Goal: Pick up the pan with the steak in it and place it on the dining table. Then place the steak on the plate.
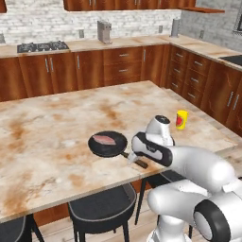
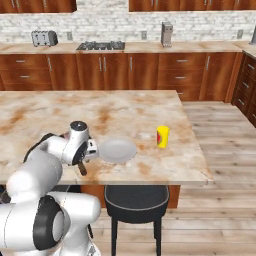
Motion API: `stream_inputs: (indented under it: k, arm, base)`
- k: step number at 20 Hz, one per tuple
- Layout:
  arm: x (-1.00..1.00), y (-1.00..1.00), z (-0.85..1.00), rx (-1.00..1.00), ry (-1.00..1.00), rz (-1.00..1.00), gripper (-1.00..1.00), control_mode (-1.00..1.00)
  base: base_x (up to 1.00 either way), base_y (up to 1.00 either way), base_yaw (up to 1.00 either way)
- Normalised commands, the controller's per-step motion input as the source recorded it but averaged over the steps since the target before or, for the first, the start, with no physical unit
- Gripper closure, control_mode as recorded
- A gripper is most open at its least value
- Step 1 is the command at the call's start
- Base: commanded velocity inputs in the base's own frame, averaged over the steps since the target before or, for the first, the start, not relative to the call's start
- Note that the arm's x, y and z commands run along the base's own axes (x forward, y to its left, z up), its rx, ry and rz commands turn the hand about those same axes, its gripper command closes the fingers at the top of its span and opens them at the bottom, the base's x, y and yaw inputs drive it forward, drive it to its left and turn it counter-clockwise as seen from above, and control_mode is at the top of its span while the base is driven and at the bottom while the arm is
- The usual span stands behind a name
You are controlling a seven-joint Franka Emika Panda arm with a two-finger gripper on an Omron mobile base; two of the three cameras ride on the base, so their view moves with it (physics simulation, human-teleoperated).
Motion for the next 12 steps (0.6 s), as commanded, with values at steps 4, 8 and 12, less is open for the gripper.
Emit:
stream_inputs:
  k: [4, 8, 12]
  arm:
    - [-0.64, 0.01, 0.61, 0.00, 0.00, -0.04, -1.00, -1.00]
    - [-0.85, 0.03, 0.55, 0.00, -0.04, -0.01, -1.00, -1.00]
    - [-0.21, 0.09, 0.58, 0.00, -0.09, 0.00, -1.00, -1.00]
  base:
    - [0.00, 0.00, 0.00]
    - [0.00, 0.00, 0.00]
    - [0.00, 0.00, 0.00]
